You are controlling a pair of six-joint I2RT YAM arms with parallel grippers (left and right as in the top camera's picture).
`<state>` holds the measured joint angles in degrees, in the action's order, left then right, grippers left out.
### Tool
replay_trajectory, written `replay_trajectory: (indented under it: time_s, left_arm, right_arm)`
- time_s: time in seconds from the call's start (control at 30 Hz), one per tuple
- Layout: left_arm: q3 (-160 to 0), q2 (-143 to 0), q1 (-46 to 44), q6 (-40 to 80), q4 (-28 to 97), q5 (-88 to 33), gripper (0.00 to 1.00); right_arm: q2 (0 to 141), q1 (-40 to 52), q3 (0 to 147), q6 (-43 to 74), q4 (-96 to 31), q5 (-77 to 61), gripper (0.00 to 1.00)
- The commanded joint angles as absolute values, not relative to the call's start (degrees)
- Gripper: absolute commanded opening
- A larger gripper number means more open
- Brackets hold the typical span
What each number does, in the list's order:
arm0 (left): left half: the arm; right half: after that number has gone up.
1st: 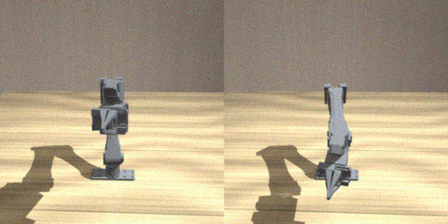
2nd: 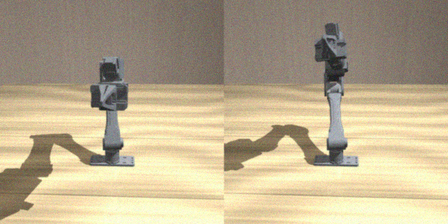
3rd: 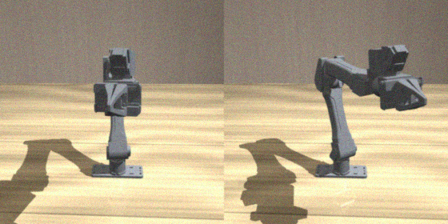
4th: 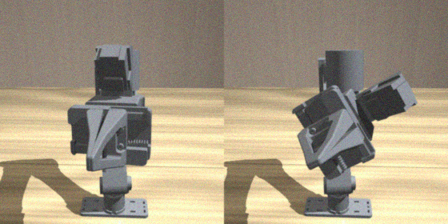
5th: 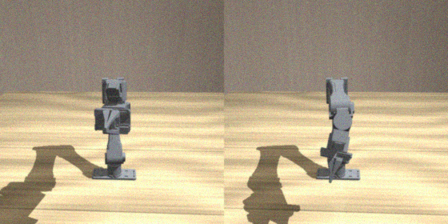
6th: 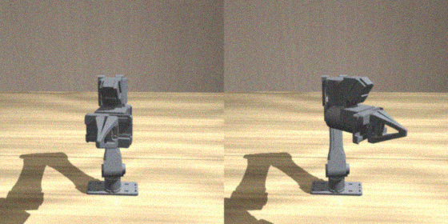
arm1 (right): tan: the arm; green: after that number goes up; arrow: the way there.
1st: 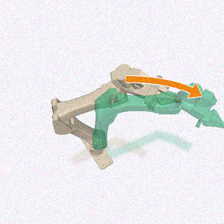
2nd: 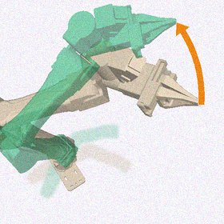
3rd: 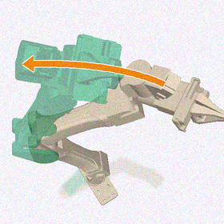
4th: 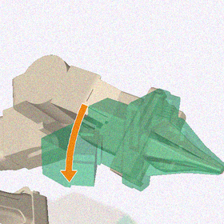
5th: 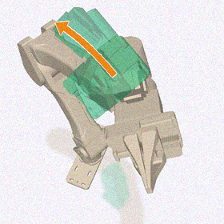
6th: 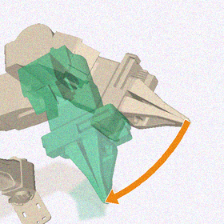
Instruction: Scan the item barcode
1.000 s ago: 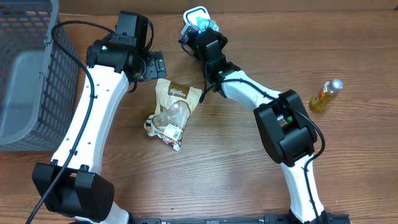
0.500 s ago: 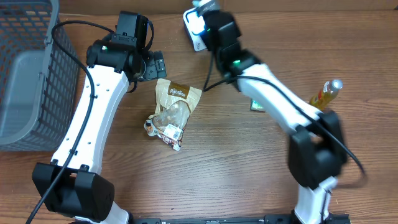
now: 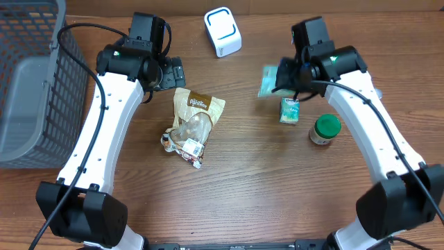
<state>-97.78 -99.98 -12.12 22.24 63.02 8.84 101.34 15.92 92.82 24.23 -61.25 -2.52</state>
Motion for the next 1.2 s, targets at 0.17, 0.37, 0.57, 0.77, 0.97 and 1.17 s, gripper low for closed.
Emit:
replay_trajectory:
  time_s: [0.17, 0.37, 0.57, 0.77, 0.97, 1.17]
  left_arm:
    - [-98.74, -99.31, -12.40, 21.39, 63.02, 9.41, 1.00]
    - [-98.74, -99.31, -12.40, 21.39, 63.02, 9.39, 1.00]
    - [-98.74, -99.31, -12.40, 21.39, 63.02, 9.39, 1.00]
    - [-98.74, -99.31, -12.40, 21.39, 63.00, 9.39, 1.00]
    - [-98.74, -99.31, -12.40, 21.39, 63.00, 9.41, 1.00]
    - [-98.74, -99.31, -12.40, 21.39, 63.00, 9.41, 1.00]
  right_arm:
    - [102.21, 16.49, 83.35, 33.56, -59.66, -14.61, 0.04]
    - [102.21, 16.49, 76.42, 44.71, -53.36, -14.22, 0.04]
    - [102.26, 16.56, 73.32, 50.70, -53.17, -14.00, 0.04]
    - [102.26, 16.95, 70.28, 62.85, -53.06, -12.03, 0.04]
    - [102.26, 17.37, 69.65, 63.70, -52.73, -9.43, 0.20]
    - [102.24, 17.39, 69.97, 53.41, -54.54, -6.55, 0.32]
